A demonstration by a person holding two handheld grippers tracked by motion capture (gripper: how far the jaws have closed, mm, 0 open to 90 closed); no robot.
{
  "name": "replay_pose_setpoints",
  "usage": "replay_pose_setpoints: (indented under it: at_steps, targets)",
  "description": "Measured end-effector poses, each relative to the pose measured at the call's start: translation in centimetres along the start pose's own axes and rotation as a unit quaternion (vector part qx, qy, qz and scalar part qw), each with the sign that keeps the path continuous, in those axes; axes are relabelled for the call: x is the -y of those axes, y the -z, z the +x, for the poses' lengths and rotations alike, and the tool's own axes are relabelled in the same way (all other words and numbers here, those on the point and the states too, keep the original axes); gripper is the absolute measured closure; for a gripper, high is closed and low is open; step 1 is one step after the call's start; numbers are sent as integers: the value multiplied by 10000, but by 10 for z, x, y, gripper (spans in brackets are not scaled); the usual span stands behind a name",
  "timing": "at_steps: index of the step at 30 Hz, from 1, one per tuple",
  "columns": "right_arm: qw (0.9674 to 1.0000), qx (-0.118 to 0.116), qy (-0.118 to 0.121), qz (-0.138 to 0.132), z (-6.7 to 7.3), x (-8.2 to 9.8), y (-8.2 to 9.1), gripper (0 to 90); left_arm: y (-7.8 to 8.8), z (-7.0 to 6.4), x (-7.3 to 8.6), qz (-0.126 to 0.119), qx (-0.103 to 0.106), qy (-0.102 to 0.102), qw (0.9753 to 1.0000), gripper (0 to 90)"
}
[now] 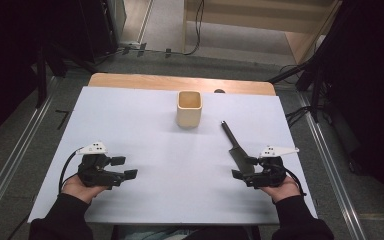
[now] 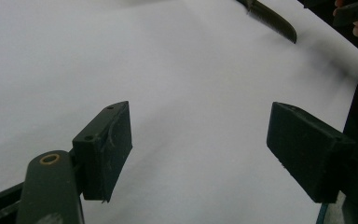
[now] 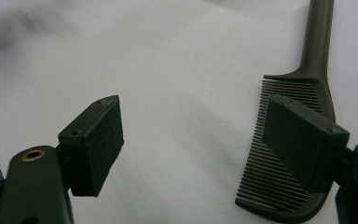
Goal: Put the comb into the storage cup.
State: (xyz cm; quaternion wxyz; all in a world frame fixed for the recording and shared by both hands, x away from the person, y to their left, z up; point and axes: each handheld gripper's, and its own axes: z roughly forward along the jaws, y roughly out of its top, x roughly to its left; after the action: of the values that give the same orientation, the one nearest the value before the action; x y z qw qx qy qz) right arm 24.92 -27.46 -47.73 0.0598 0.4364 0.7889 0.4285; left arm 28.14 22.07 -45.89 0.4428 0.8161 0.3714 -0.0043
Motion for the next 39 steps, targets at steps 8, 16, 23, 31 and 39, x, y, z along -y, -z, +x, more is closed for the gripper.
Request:
replay_pose_setpoints:
  at_steps: [8,16,23,31,39]
  targets:
    - [10000,-3,10,-13,0,0,0,189,0,-1,0,10,37,0,10000,235]
    - [10000,6,12,-8,0,0,0,189,0,-1,0,18,35,5,10000,235]
    - [10000,2,7,-11,0,0,0,189,-1,-1,0,33,40,-13,10000,234]
    - [10000,18,-5,-9,0,0,0,189,-1,-1,0,45,43,-14,10000,235]
    - [10000,19,-52,-52,0,0,0,189,-1,-1,0,43,56,-12,10000,235]
